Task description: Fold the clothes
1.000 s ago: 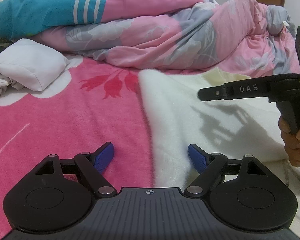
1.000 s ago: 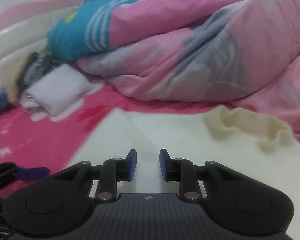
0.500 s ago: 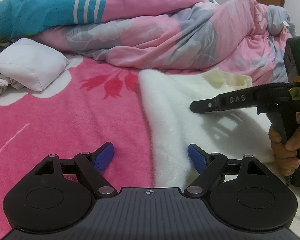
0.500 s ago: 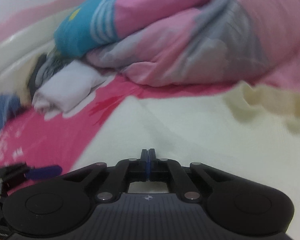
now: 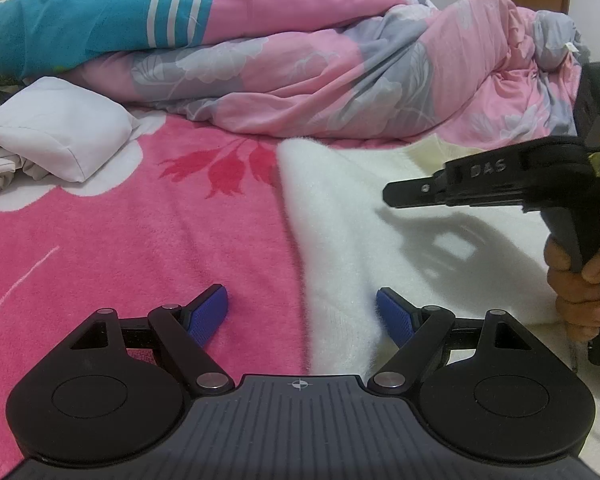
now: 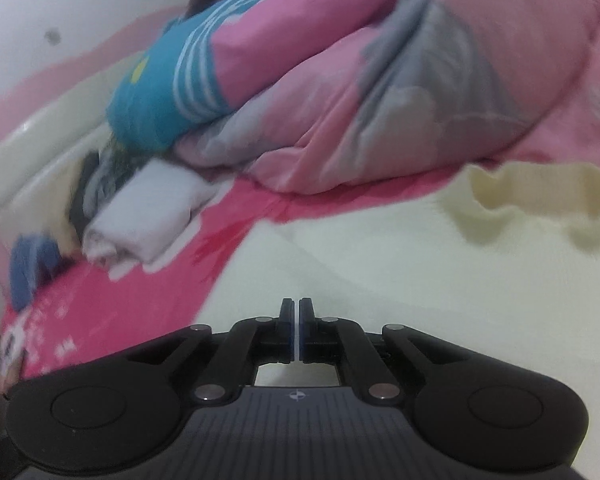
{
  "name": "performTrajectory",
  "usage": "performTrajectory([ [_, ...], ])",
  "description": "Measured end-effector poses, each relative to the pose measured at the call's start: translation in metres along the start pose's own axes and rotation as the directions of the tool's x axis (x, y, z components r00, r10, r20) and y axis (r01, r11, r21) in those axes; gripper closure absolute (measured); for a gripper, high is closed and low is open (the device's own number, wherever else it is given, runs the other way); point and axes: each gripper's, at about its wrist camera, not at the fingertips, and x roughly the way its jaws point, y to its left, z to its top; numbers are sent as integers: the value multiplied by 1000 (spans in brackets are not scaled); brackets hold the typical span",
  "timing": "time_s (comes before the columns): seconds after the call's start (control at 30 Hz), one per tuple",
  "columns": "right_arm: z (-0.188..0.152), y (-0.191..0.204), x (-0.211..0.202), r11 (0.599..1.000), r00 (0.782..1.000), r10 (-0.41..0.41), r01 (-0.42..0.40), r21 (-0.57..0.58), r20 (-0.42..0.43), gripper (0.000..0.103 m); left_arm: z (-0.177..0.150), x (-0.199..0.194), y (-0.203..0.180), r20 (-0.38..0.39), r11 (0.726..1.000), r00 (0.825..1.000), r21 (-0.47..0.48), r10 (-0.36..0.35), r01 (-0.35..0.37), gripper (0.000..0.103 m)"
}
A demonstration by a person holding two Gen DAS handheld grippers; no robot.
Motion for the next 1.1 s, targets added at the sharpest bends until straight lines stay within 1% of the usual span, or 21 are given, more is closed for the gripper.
performTrajectory([
  [0.1,-2,8,7,999,999,-18,16,-52,-28,101,0,0,0,0,1000,1000,-1,0,0,21],
  [0.37,-5,13,13,995,997,-40,34,-98,-60,98,0,0,0,0,1000,1000,-1,0,0,21],
  [0.5,-8,21,14,986,995,-67,54,-158,-74,97,0,-1,0,0,1000,1000,-1,0,0,21],
  [0.57,-11,28,15,975,993,-92,76,-211,-68,98,0,0,0,0,1000,1000,-1,0,0,21],
  [0.67,-17,44,17,933,985,-166,141,-331,-48,103,1,-1,0,0,1000,1000,-1,0,0,21],
  [0.7,-19,49,17,915,981,-192,164,-368,-40,103,1,-1,0,0,1000,1000,-1,0,0,21],
  [0.73,-19,51,17,910,979,-200,174,-376,-32,103,1,-1,0,0,1000,1000,-1,0,0,21],
  [0.8,-21,53,15,902,977,-214,192,-386,-15,103,1,-1,0,0,1000,1000,-2,-1,1,21],
  [0.93,-12,37,-2,947,985,-169,169,-272,22,103,1,-1,0,0,1000,1000,-2,0,0,21],
  [1.0,-8,31,-11,949,981,-190,196,-246,48,103,1,-1,0,0,1000,1000,-3,-1,1,21],
  [1.1,-2,26,-20,951,977,-205,214,-223,63,103,0,-1,0,1,1000,1000,-2,0,0,21],
])
